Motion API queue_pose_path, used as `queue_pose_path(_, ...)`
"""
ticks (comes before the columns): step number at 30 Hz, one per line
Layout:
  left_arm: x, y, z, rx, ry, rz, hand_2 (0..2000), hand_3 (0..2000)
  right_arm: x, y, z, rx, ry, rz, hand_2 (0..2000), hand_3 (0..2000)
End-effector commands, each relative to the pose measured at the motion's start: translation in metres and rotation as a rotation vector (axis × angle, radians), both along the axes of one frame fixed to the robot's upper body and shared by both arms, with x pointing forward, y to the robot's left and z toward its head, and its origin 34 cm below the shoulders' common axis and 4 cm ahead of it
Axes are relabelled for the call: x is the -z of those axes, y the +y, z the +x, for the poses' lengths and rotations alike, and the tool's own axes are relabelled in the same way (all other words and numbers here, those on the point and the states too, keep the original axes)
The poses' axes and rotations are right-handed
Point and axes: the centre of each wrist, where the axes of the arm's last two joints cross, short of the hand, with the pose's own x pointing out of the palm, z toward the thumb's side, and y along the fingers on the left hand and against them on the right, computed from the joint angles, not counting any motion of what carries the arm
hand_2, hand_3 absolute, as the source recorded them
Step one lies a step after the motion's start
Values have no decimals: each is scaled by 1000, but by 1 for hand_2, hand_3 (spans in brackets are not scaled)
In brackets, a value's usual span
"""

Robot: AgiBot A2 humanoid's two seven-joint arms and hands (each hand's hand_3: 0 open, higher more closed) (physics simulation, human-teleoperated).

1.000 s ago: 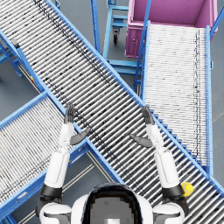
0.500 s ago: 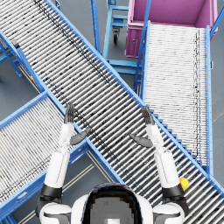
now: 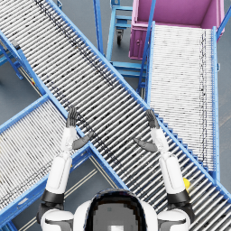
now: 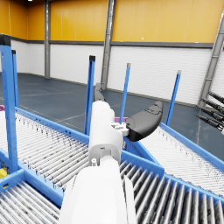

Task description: Pick up the oil and place it on the left assembly line, put the cola on the right, and keep Sprite still

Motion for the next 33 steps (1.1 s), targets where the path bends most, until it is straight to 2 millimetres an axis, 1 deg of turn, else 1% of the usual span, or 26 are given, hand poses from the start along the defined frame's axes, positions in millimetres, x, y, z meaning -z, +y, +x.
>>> queue_pose_path(1, 0, 0, 0, 0, 0, 0, 0, 0, 0, 0, 0, 0, 0, 0, 0, 0)
queue_pose_path(29, 0, 0, 0, 0, 0, 0, 0, 0, 0, 0, 0, 0, 0, 0, 0, 0)
queue_pose_path(30, 6, -6, 1, 21, 24, 9, 0, 0, 6, 6, 1, -21, 24, -9, 0, 0)
queue_pose_path(31, 1, -5, 6, 30, -25, -6, 0, 0, 2, 5, 4, 17, -8, 26, 0, 0)
queue_pose_path(33, -5, -1, 7, 38, -90, -20, 0, 0, -4, 2, 6, 68, -54, 70, 0, 0)
